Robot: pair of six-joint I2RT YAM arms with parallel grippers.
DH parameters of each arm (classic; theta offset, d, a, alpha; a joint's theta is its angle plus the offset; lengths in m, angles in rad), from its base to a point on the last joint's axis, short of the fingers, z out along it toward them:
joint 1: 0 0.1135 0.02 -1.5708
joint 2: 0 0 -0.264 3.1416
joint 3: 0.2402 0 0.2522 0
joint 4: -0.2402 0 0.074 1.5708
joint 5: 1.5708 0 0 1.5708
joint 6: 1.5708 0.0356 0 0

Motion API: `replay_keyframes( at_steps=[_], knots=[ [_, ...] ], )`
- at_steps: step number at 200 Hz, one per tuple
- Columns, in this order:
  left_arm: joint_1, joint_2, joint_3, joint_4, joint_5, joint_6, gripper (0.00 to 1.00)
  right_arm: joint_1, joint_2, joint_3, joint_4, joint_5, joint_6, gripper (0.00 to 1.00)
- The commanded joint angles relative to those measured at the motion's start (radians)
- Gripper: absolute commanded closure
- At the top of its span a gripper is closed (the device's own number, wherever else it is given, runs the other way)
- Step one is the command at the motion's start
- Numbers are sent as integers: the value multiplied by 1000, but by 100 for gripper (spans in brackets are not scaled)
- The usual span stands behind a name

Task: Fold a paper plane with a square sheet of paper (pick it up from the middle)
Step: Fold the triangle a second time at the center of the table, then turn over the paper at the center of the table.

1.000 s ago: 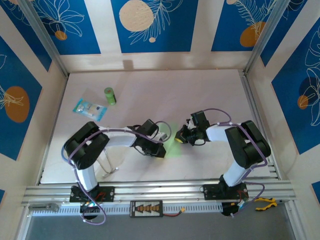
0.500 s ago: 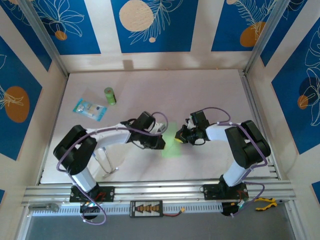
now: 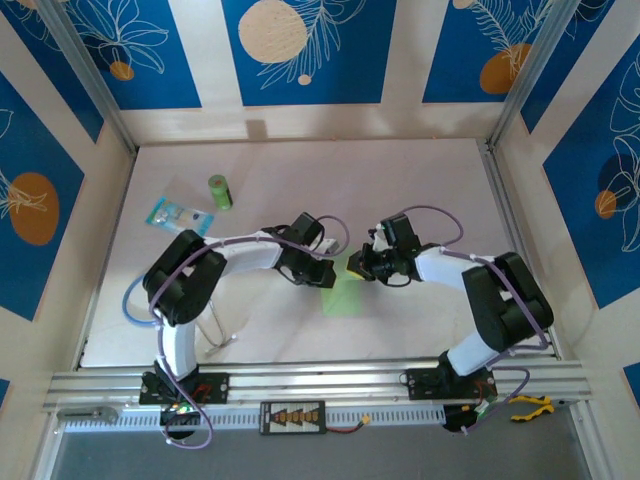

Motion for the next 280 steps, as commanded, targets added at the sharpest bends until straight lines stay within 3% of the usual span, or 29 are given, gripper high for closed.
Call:
replay_keyframes(
  at_steps=[1, 36, 74, 160, 239, 280],
  knots=[
    [9, -15, -3, -19, -18, 36, 91, 28, -71, -41, -86, 43, 25, 83],
    [13, -58, -45, 28, -21, 21, 89, 87, -149, -87, -215, 173, 110, 77],
    [31, -55, -67, 43, -18, 22, 89, 136, -234, -156, -229, 217, 192, 72],
    [34, -4, -110, 98, 40, -1, 93, 163, -186, -164, -261, 185, 199, 69],
    [34, -3, -129, 109, 49, -6, 93, 175, -112, -141, -188, 159, 190, 69],
    [35, -1, -127, 104, 46, -4, 93, 165, -111, -128, -102, 141, 186, 62]
  ],
)
